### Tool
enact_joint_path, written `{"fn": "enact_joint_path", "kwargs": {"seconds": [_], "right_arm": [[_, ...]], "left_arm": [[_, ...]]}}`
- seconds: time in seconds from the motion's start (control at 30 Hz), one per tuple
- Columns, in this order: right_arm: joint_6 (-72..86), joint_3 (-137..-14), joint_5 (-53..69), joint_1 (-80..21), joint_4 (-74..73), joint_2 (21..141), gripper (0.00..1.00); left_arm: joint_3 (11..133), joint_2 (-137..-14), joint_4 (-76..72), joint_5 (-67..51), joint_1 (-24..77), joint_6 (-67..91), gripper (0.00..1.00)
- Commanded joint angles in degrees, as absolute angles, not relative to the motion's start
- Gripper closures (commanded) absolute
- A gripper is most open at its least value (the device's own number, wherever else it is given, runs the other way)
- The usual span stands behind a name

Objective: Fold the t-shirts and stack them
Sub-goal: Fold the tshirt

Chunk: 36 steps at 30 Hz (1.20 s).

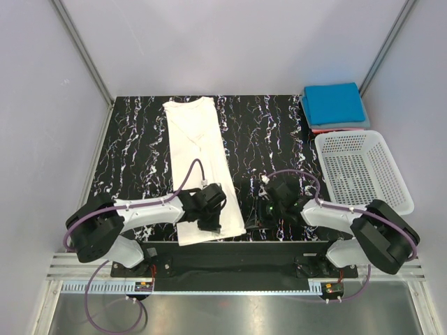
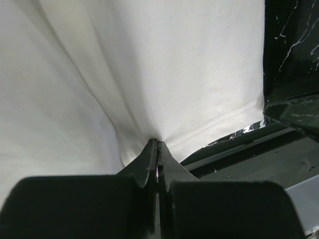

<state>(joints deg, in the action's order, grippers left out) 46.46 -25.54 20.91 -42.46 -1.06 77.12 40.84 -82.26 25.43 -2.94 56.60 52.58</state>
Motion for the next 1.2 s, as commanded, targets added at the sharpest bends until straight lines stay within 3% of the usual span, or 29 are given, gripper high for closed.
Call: {"fn": "enact_joint_path", "kwargs": {"seconds": [0.0, 0.23, 0.27, 0.37, 0.4, 0.43, 0.63, 1.17], "right_arm": [[41.1, -33.7, 12.0, -42.8, -11.6, 76.4, 0.6], [35.8, -49.4, 15.4, -35.6, -12.3, 88.8, 0.59], [35.1, -52.7, 16.8, -34.5, -12.1, 92.1, 0.6], [32.0, -61.3, 19.6, -31.0, -12.7, 96.8, 0.6], [31.1, -63.7, 20.1, -30.5, -13.2, 100.6, 0.59], [30.3, -66.2, 21.9, -29.6, -14.1, 102.4, 0.59], [26.0, -80.9, 26.1, -28.2, -16.7, 114.5, 0.58], [21.1, -107.2, 24.5, -27.6, -24.4, 136.7, 0.59]], "left_arm": [[41.2, -82.4, 29.4, -0.2, 57.4, 53.7, 1.0], [40.7, -80.0, 32.8, 4.6, 57.5, 56.0, 1.0], [41.0, -78.9, 33.2, 5.1, 57.5, 56.0, 0.9], [42.4, -76.8, 33.4, 5.5, 57.5, 55.5, 0.85], [42.7, -75.1, 31.6, 5.1, 57.6, 55.1, 0.74], [43.0, -74.3, 30.6, 4.2, 57.6, 54.5, 0.71], [42.9, -72.0, 23.5, 0.4, 58.7, 51.5, 0.62], [41.0, -82.2, 25.3, 2.2, 63.0, 54.2, 0.79]]}}
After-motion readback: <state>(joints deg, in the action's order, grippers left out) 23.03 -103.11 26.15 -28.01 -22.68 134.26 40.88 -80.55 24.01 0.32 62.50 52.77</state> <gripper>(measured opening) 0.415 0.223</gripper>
